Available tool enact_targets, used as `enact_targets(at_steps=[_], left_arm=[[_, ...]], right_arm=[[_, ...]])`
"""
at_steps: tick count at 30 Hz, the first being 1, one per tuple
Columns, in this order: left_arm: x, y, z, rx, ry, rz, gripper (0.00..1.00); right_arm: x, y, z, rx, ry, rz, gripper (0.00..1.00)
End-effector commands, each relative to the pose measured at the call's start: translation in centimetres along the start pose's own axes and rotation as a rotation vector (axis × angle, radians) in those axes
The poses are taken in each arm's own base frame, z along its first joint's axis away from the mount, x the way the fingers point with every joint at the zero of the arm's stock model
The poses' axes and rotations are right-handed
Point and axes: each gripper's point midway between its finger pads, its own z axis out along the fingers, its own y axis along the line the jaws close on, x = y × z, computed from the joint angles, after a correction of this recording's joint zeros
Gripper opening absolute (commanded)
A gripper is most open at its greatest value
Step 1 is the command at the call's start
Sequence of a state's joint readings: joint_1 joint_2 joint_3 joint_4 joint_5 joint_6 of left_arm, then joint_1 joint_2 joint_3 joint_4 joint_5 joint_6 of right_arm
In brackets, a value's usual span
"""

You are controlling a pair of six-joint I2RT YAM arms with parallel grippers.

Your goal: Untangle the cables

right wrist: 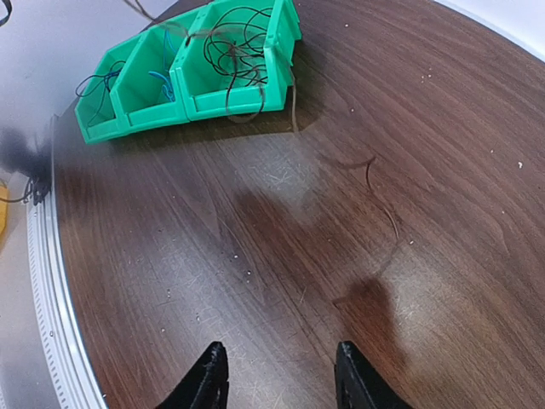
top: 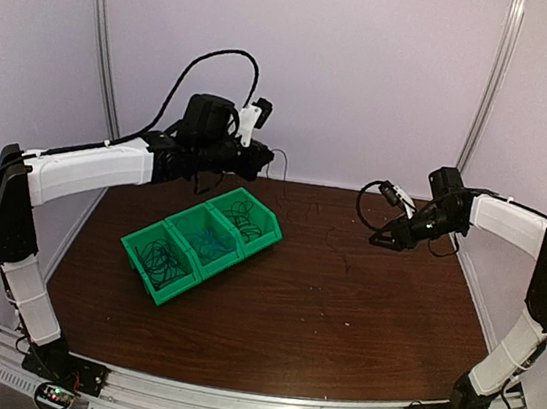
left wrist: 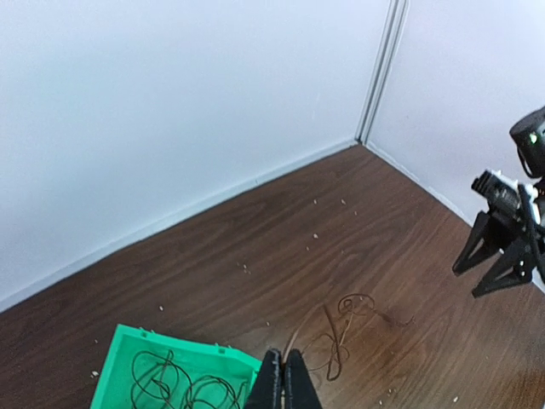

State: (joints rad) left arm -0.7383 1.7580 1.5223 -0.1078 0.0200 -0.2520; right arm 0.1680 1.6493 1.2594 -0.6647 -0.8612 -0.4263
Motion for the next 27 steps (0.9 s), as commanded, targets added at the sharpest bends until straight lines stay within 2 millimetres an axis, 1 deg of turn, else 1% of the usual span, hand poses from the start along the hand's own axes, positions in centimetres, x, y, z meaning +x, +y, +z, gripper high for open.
enact_targets(at_steps=[1, 2, 4, 5, 8, 11, 14, 15, 16, 17, 20, 27], left_arm=[[-4.9, 0.9, -1.3, -0.015, -0.102, 0.038, 0.0], [-5.8, 1.1, -1.6, -0.024, -0.116, 0.046, 0.0], [-6.9, 1.6, -2.0, -0.034, -0.136, 0.056, 0.0], [-7.5, 2.0, -2.3, -0.042, -0.146, 0.059, 0.0], [-9.1, 2.9, -3.0, -0.06, -0.173, 0.069, 0.0], [-10.7, 4.2, -3.8, -0.109, -0.199, 0.075, 0.0], [-12.3, 4.9, -4.8, -0.131, -0.228, 0.086, 0.0], [-12.9, 5.1, -5.1, -0.136, -0.239, 0.09, 0.0], [-13.3, 5.3, -5.4, -0.142, -0.247, 0.091, 0.0], [-13.9, 5.6, -5.7, -0.148, -0.257, 0.092, 0.0], [-15.1, 6.2, -6.6, -0.165, -0.281, 0.092, 0.0], [-17.3, 7.3, -8.0, -0.195, -0.323, 0.096, 0.0]], right_arm=[[-0.4, 0.4, -0.9, -0.009, -0.033, -0.032, 0.45], [-0.1, 0.1, -1.0, 0.004, -0.036, -0.027, 0.45], [0.4, -0.7, -1.4, 0.023, -0.05, -0.01, 0.45], [0.8, -1.2, -1.7, 0.036, -0.059, 0.002, 0.47], [2.6, -3.1, -1.9, 0.1, -0.075, 0.035, 0.54], [4.2, -4.3, -1.8, 0.152, -0.053, 0.035, 0.57], [4.8, -4.7, -1.8, 0.163, -0.048, 0.045, 0.58], [4.8, -4.7, -1.8, 0.159, -0.048, 0.047, 0.68], [4.8, -4.7, -1.8, 0.159, -0.048, 0.047, 0.96], [4.8, -4.7, -1.8, 0.158, -0.05, 0.045, 0.99], [4.9, -4.8, -1.7, 0.157, -0.048, 0.049, 1.0], [5.2, -4.8, -1.5, 0.154, -0.042, 0.049, 1.0]])
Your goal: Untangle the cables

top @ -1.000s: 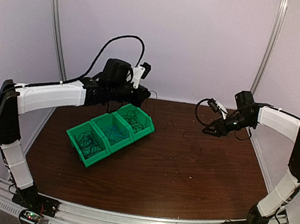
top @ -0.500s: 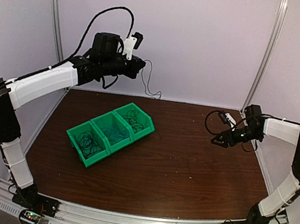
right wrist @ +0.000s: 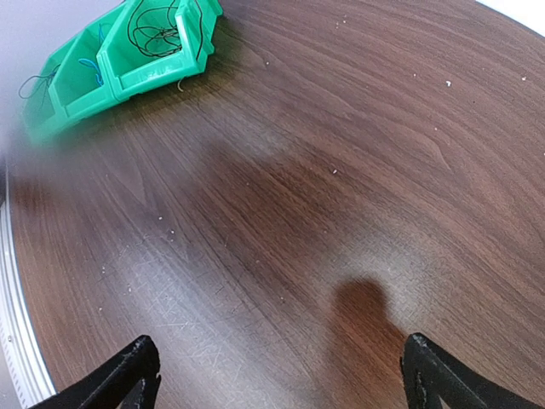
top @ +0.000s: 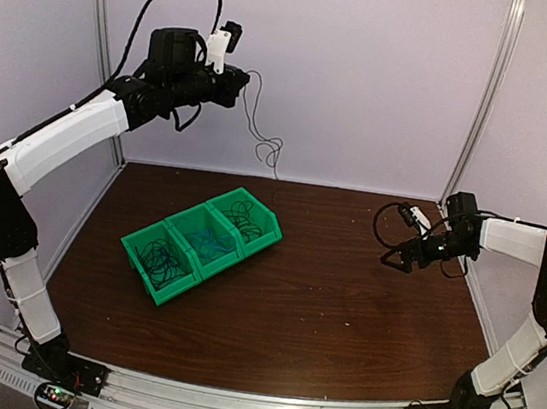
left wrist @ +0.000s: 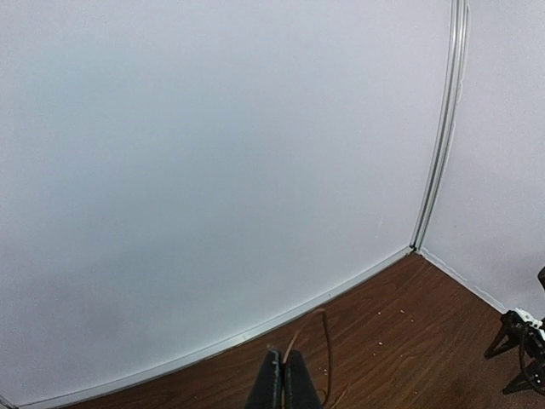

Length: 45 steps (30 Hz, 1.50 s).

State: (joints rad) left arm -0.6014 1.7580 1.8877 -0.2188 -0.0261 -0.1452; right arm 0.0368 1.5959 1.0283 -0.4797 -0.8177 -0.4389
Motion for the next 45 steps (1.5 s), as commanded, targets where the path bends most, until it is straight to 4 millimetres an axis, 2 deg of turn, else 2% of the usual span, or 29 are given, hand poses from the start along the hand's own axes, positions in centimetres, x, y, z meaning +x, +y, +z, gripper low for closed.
enact_targets(at_steps=[1, 5, 8, 14, 19, 24, 29, 35, 37, 42, 45], left_arm=[[-3.1, 1.4, -1.1, -0.037, -0.061, 0.022, 0.0], [-4.3, 1.8, -1.6, -0.041, -0.085, 0.023, 0.0], [-5.4, 0.6, -2.1, 0.031, -0.115, 0.022, 0.0], [-9.7, 0.3, -4.8, 0.047, -0.257, 0.007, 0.0], [-11.9, 0.7, -6.2, 0.024, -0.336, 0.017, 0.0], [-10.8, 0.9, -5.6, 0.009, -0.309, 0.021, 0.0], [-8.0, 1.6, -4.5, -0.029, -0.245, 0.016, 0.0], [-7.1, 2.4, -3.9, -0.029, -0.25, -0.001, 0.0], [-7.9, 1.6, -3.8, 0.025, -0.268, -0.003, 0.0], [-13.0, 0.4, -5.0, 0.092, -0.378, -0.002, 0.0], [-13.8, 0.6, -4.8, 0.082, -0.385, 0.011, 0.0]], right_arm=[[-0.3, -0.3, -0.4, 0.022, -0.015, -0.017, 1.0], [-0.3, -0.3, -0.4, 0.026, -0.016, -0.018, 1.0], [-0.2, -0.3, -0.3, 0.024, -0.014, -0.016, 1.0], [-0.2, -0.3, -0.3, 0.02, -0.014, -0.01, 1.0], [-0.1, -0.3, -0.2, 0.015, -0.013, -0.007, 1.0], [0.0, -0.3, -0.1, 0.011, -0.008, -0.003, 1.0], [0.1, -0.2, 0.0, 0.004, -0.004, -0.002, 1.0], [0.2, -0.2, 0.1, -0.001, -0.003, -0.002, 1.0], [0.2, -0.2, 0.1, -0.001, -0.003, -0.002, 1.0], [0.4, -0.3, 0.2, 0.0, 0.006, 0.002, 1.0], [0.4, -0.3, 0.2, 0.001, 0.006, 0.002, 1.0]])
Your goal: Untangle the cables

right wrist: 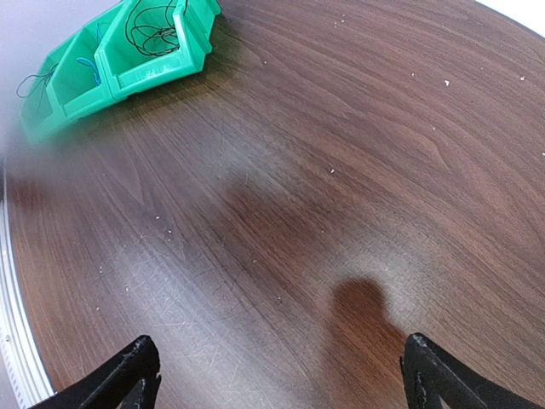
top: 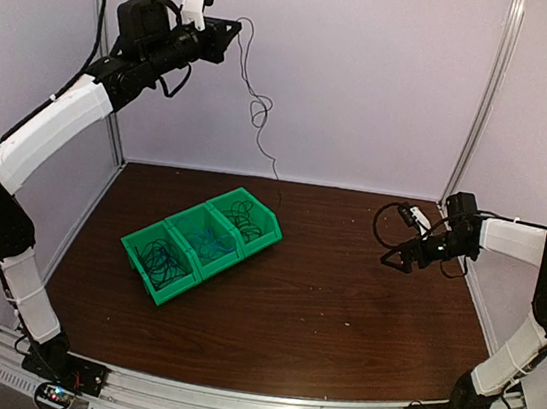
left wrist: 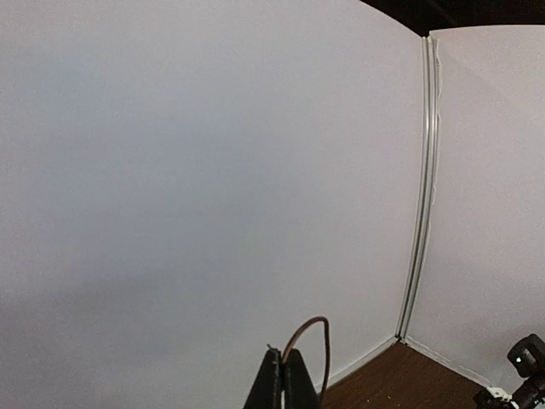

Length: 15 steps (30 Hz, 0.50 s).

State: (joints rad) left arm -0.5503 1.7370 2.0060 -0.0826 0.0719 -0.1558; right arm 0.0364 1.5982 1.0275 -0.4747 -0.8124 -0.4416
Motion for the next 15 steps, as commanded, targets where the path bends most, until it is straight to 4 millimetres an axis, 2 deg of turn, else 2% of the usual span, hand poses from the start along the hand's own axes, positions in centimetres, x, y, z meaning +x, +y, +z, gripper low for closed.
enact_targets(at_steps=[1, 8, 15], left_arm=[[-4.3, -0.4, -0.3, 0.028, -0.108, 0.012, 0.0], [-2.9, -0.1, -0.8, 0.009, -0.083, 0.01, 0.0], [1.1, 0.4, -0.5, -0.016, 0.011, 0.013, 0.0]], right_arm=[[0.4, -0.1, 0.1, -0.005, 0.005, 0.005, 1.0], [0.6, -0.2, 0.3, -0.009, 0.012, 0.01, 1.0], [0.9, -0.2, 0.6, -0.021, 0.02, 0.02, 1.0]])
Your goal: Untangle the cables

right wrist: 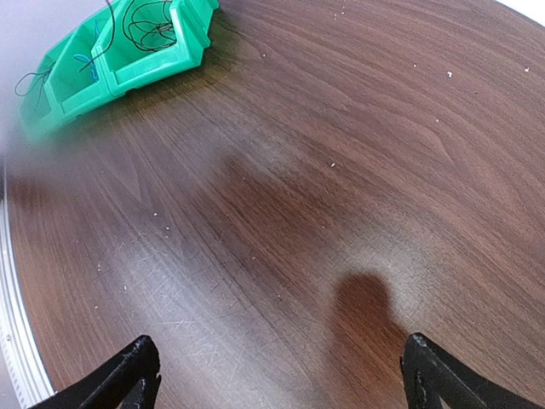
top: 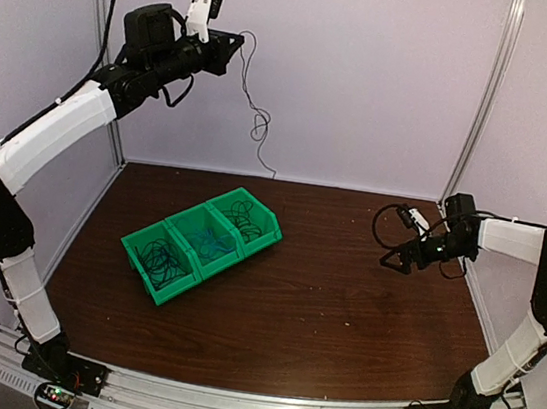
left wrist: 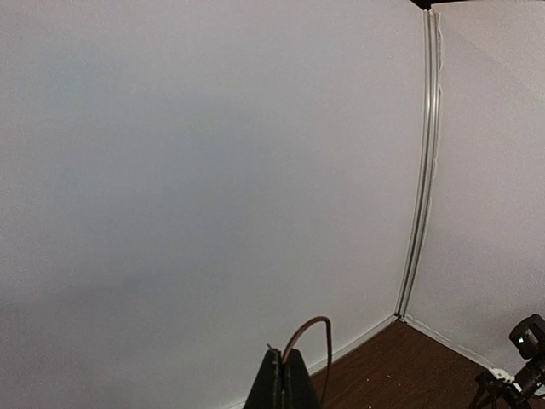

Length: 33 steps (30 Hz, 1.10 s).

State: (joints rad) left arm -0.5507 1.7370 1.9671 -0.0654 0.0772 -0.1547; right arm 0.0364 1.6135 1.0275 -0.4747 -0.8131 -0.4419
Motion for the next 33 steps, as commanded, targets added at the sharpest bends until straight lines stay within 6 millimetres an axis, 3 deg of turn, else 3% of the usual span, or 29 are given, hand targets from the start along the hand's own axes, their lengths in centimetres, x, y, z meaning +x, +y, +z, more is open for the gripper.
enact_targets(at_steps=[1, 15, 24, 33], left_arm=[[0.1, 0.5, -0.8, -0.023, 0.0, 0.014, 0.0], [4.9, 1.2, -0.9, -0.056, 0.081, 0.002, 0.0], [7.0, 2.3, -2.3, -0.116, 0.113, 0.0, 0.0], [11.1, 3.9, -3.6, -0.164, 0.199, -0.013, 0.0]], right_arm=[[0.6, 0.0, 0.3, -0.016, 0.011, 0.01, 1.0], [1.0, -0.2, 0.6, -0.022, 0.023, 0.02, 1.0], [1.2, -0.2, 0.8, -0.03, 0.031, 0.025, 1.0], [1.3, -0.1, 0.8, -0.036, 0.033, 0.023, 1.0]])
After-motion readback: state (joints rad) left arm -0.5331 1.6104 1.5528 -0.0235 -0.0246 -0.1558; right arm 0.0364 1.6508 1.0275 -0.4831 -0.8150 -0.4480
